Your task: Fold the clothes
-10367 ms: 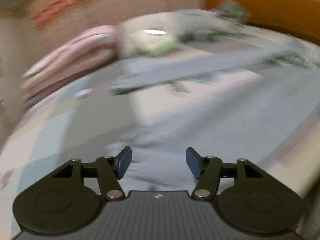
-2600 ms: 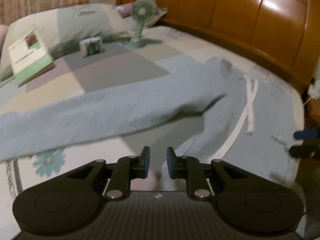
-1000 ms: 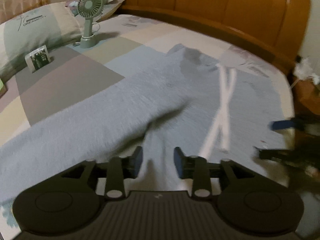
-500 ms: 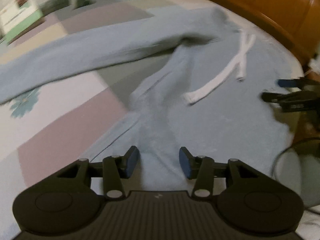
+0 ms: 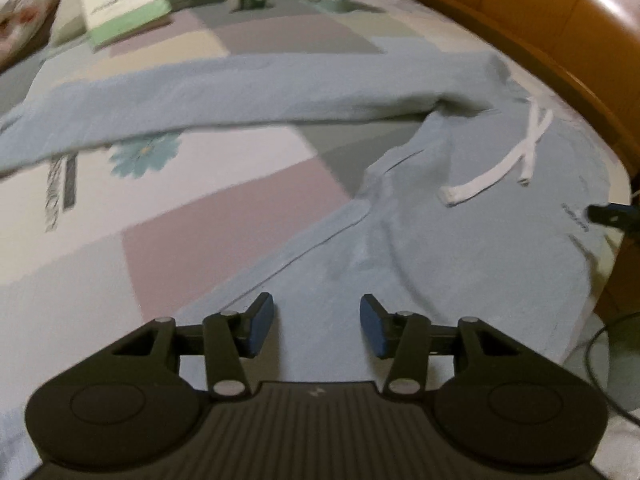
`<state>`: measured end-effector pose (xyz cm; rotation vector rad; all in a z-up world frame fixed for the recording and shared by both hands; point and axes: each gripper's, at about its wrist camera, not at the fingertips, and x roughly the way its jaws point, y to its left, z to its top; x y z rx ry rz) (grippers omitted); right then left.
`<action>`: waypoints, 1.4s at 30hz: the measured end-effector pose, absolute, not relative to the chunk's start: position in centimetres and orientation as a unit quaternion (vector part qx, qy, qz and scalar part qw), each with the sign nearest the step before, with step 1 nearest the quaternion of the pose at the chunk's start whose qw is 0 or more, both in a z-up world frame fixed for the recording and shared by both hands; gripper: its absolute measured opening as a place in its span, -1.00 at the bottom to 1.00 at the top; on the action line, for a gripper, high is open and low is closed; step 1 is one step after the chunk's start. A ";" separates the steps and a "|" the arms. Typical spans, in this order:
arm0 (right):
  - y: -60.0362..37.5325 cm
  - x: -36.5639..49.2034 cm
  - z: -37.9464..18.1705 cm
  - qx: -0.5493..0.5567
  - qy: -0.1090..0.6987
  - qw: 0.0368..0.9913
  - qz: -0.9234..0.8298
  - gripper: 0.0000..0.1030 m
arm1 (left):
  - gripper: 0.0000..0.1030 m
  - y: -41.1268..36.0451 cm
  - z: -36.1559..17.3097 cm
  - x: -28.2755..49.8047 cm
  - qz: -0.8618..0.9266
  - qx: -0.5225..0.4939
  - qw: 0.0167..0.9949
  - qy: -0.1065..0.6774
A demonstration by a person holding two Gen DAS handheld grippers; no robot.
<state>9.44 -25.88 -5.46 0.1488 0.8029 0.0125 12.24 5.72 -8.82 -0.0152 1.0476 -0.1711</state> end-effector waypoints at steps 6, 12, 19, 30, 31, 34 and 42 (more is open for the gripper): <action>-25.0 8.3 -3.9 0.111 0.375 0.920 0.022 1.00 | -0.04 8.3 -7.4 10.6 -0.050 -0.037 0.871 0.487; -23.2 7.8 -1.8 0.158 0.369 0.911 0.090 1.00 | -0.02 13.6 -5.3 6.6 0.024 -0.060 0.879 0.473; -19.3 5.3 -0.2 0.152 0.353 0.910 0.155 1.00 | -0.03 21.5 -5.6 -1.5 0.138 -0.114 0.872 0.456; -14.9 1.4 1.0 0.119 0.332 0.919 0.173 1.00 | -0.09 27.8 -8.3 -6.5 0.176 -0.137 0.876 0.428; -14.6 1.2 1.1 0.117 0.331 0.920 0.173 1.00 | -0.09 28.0 -8.6 -6.5 0.172 -0.137 0.878 0.426; -14.0 0.9 1.4 0.108 0.330 0.922 0.169 1.00 | -0.09 29.4 -9.5 -6.3 0.161 -0.158 0.882 0.414; -12.3 1.0 1.3 0.088 0.339 0.921 0.170 1.00 | 0.14 31.0 -10.0 -4.7 0.110 -0.191 0.893 0.393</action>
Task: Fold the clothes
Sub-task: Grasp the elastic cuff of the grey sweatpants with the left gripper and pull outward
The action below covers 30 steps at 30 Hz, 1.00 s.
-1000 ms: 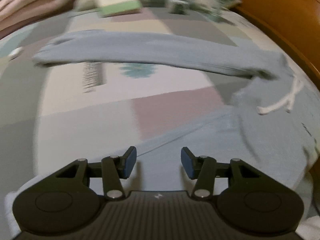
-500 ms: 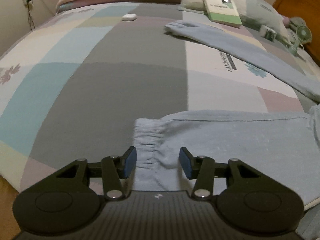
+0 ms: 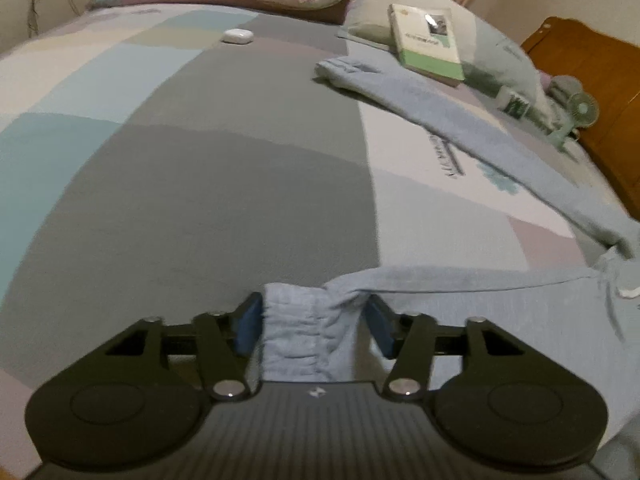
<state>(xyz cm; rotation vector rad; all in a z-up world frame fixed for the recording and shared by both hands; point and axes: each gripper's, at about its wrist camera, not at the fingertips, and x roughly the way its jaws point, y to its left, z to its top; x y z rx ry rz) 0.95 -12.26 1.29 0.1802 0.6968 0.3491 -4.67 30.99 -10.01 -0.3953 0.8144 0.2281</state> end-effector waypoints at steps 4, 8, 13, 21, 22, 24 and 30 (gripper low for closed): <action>-11.9 0.7 1.3 0.080 0.340 0.921 0.171 1.00 | 0.14 31.3 -10.2 -5.9 0.070 -0.207 0.893 0.394; -12.0 0.6 1.1 0.084 0.344 0.920 0.169 1.00 | 0.14 32.6 -10.5 -6.0 0.053 -0.230 0.894 0.381; -11.8 0.4 1.1 0.080 0.341 0.922 0.164 1.00 | 0.06 30.4 -10.2 -4.2 0.064 -0.121 0.908 0.395; -12.1 0.2 0.8 0.083 0.341 0.923 0.156 1.00 | -0.42 28.4 -9.6 -5.3 0.113 -0.109 0.908 0.389; -12.1 0.1 0.9 0.083 0.340 0.924 0.156 1.00 | -0.42 28.5 -9.4 -5.5 0.119 -0.116 0.906 0.389; -12.3 0.1 1.0 0.085 0.337 0.925 0.156 1.00 | -0.41 28.8 -8.8 -5.9 0.126 -0.124 0.905 0.386; -12.6 0.2 0.8 0.091 0.339 0.924 0.154 1.00 | -0.40 30.2 -8.2 -6.7 0.149 -0.151 0.898 0.386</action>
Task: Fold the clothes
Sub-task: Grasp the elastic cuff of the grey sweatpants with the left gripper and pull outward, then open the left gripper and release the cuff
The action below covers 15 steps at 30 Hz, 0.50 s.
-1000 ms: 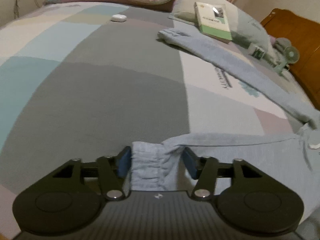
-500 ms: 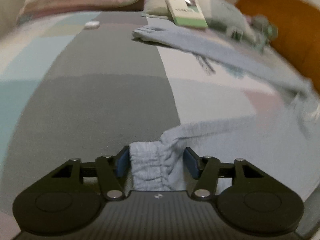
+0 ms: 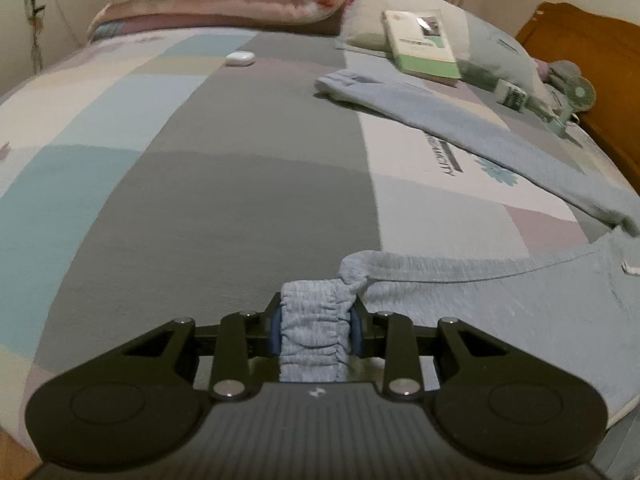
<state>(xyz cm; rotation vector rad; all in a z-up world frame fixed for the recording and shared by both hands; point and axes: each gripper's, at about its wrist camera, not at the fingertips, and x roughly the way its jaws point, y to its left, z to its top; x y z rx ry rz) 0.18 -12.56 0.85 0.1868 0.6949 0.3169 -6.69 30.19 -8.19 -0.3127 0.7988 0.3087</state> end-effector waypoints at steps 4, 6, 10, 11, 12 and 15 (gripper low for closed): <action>-12.6 0.1 0.9 0.090 0.338 0.923 0.158 1.00 | -0.28 30.9 -8.7 -6.6 0.155 -0.178 0.887 0.396; -12.6 0.2 0.9 0.091 0.338 0.923 0.159 1.00 | -0.25 31.1 -8.5 -6.7 0.168 -0.186 0.884 0.396; -12.8 0.2 0.8 0.097 0.338 0.922 0.161 1.00 | -0.21 30.9 -6.7 -8.5 0.168 -0.180 0.892 0.379; -12.8 0.3 0.8 0.102 0.338 0.921 0.163 1.00 | -0.20 30.8 -6.1 -9.0 0.168 -0.176 0.894 0.376; -12.8 0.4 0.7 0.105 0.340 0.920 0.165 1.00 | -0.20 30.7 -5.8 -9.5 0.165 -0.176 0.894 0.378; -12.7 0.5 0.5 0.110 0.341 0.918 0.173 1.00 | -0.20 29.2 -5.5 -11.2 0.144 -0.172 0.892 0.392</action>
